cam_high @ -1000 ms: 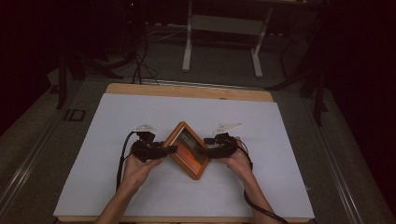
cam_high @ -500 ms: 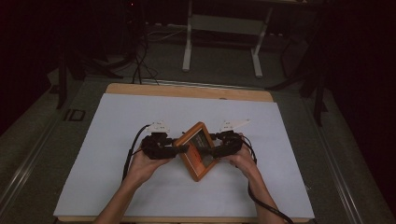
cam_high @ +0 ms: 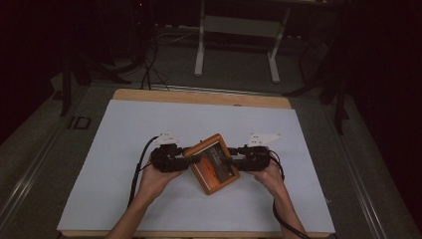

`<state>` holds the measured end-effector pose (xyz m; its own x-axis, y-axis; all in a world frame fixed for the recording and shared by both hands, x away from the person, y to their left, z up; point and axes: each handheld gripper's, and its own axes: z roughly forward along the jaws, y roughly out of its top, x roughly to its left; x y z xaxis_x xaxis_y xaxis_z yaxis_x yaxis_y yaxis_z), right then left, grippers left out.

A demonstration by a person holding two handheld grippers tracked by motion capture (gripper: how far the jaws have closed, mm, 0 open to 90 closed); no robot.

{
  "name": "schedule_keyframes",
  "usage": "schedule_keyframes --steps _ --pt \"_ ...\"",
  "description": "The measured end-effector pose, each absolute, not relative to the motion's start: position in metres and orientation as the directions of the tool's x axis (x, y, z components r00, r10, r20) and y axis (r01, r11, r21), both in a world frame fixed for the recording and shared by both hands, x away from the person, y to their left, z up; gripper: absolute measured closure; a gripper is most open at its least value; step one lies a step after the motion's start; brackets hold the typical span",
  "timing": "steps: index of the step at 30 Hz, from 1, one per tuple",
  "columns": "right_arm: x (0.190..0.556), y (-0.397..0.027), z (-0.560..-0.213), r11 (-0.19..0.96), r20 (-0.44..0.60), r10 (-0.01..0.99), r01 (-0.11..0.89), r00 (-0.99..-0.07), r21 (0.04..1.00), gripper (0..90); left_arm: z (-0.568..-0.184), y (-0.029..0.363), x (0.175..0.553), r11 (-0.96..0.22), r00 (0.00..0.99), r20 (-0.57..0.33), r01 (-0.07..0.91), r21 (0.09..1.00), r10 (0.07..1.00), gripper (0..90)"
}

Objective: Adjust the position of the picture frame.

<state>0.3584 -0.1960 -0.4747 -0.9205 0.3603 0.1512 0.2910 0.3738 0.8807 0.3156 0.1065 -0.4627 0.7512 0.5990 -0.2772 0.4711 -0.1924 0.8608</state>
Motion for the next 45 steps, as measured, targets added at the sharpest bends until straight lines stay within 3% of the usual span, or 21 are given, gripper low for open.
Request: schedule_keyframes --steps 7,14,20,36,45 --pt "0.345 -0.208 -0.473 0.357 0.155 0.37 0.294 -0.916 0.887 63.0 -0.484 0.099 0.309 -0.169 0.741 -0.314 0.497 0.851 0.593 53.9" --pt "0.34 -0.229 -0.483 0.337 0.205 0.446 0.375 -0.871 0.863 63.4 -0.503 0.084 0.308 -0.21 0.726 -0.326 0.54 0.815 0.605 61.5" --pt "0.335 -0.24 -0.489 0.315 0.236 0.468 0.41 -0.852 0.856 64.3 -0.507 0.07 0.309 -0.216 0.742 -0.352 0.549 0.807 0.57 61.7" --pt "0.327 -0.234 -0.484 0.294 0.189 0.424 0.333 -0.885 0.896 65.1 -0.512 0.072 0.313 -0.235 0.754 -0.384 0.568 0.789 0.532 51.4" --pt "0.329 -0.236 -0.488 0.293 0.213 0.456 0.372 -0.864 0.881 65.1 -0.508 0.079 0.314 -0.216 0.773 -0.431 0.572 0.792 0.466 65.3"
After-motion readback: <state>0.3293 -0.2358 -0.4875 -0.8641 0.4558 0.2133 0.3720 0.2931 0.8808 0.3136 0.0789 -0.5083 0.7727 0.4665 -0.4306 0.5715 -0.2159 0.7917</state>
